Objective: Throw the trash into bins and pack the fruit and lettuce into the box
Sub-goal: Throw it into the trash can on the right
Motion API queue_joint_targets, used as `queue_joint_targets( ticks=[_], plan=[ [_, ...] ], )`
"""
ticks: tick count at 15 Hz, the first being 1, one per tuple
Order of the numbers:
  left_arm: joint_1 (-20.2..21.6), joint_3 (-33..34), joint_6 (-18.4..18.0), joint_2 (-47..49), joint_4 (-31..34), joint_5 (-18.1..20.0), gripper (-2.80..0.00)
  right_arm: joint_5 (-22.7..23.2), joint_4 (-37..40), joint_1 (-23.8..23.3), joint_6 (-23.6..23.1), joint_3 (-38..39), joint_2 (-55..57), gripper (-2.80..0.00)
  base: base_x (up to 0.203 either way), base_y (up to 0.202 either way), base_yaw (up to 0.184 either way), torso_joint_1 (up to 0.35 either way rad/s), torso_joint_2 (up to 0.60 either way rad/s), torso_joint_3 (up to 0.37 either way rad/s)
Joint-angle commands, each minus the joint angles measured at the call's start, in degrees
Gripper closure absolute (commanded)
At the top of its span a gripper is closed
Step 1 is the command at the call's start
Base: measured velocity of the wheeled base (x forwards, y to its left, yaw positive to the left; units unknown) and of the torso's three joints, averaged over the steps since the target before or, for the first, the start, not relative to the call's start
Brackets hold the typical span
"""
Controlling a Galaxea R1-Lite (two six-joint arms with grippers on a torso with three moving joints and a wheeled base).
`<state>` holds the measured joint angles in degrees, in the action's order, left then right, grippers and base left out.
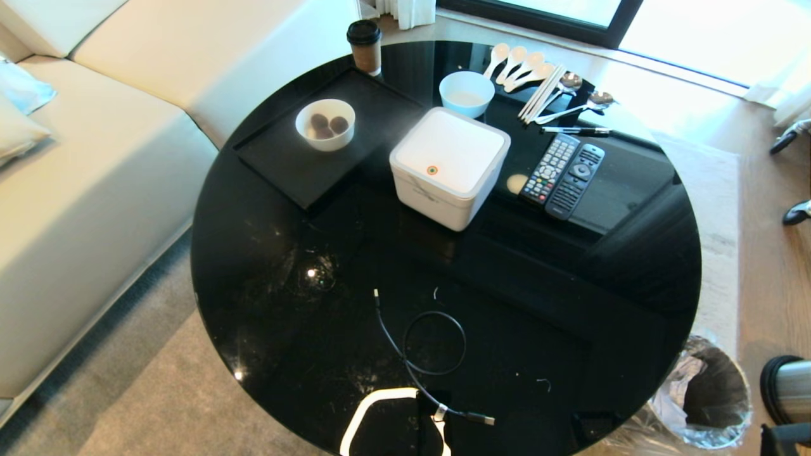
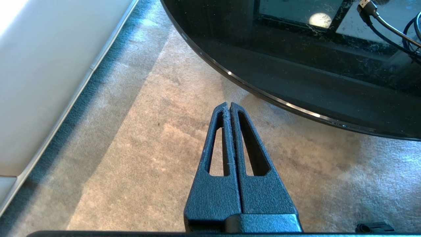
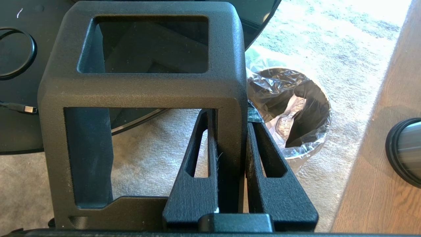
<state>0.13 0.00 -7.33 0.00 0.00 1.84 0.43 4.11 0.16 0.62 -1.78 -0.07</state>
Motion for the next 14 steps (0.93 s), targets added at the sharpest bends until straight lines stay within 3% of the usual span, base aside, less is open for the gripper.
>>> queue_joint_targets(
  ticks=[1, 14],
  plan=[
    [0.0, 0.0, 0.0, 0.1, 0.0, 0.0, 0.00, 0.0, 0.0, 0.0, 0.1, 0.0, 0.2, 0.00, 0.000, 0.000, 0.000, 0.000, 0.00, 0.000],
    [0.0, 0.0, 0.0, 0.1, 0.0, 0.0, 0.00, 0.0, -0.1, 0.0, -0.1, 0.1, 0.1, 0.00, 0.000, 0.000, 0.000, 0.000, 0.00, 0.000]
  ],
)
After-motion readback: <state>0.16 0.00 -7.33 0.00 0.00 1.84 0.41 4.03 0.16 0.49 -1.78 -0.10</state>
